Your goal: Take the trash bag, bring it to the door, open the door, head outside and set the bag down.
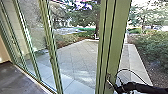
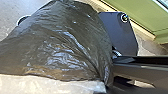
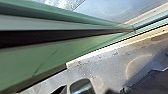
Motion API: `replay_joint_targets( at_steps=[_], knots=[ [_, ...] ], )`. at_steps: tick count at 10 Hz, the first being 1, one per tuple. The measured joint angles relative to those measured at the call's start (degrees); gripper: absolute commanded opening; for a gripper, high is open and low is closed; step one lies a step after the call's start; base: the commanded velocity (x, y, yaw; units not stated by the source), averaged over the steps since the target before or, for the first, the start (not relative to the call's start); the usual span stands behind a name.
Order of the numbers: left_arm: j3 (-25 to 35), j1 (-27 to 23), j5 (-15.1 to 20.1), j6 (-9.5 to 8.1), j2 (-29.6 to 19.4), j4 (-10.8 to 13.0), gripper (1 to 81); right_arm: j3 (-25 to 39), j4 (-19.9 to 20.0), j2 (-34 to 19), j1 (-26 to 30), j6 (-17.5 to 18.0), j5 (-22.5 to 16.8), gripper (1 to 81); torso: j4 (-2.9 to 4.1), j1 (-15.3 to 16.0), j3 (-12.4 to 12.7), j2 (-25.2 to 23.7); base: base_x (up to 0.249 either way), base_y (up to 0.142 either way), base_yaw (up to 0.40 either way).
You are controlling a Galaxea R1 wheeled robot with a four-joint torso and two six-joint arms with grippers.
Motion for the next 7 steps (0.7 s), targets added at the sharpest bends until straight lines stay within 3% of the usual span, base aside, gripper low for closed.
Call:
replay_joint_targets(
  at_steps=[4,7],
  knots=[
    [0.00,0.41,-0.15,0.00,0.00,0.00,1.0,-4.14,-0.26,2.15,0.22,-0.20,-0.30,81.1,-0.04,-0.15,-0.24,-0.11,0.000,0.000,0.000],
    [0.00,0.38,-0.33,-0.01,0.00,-0.01,1.0,-3.36,0.17,1.54,1.95,-1.12,0.94,81.1,-0.09,-0.24,-3.72,-0.17,0.000,0.000,0.000]
  ],
)
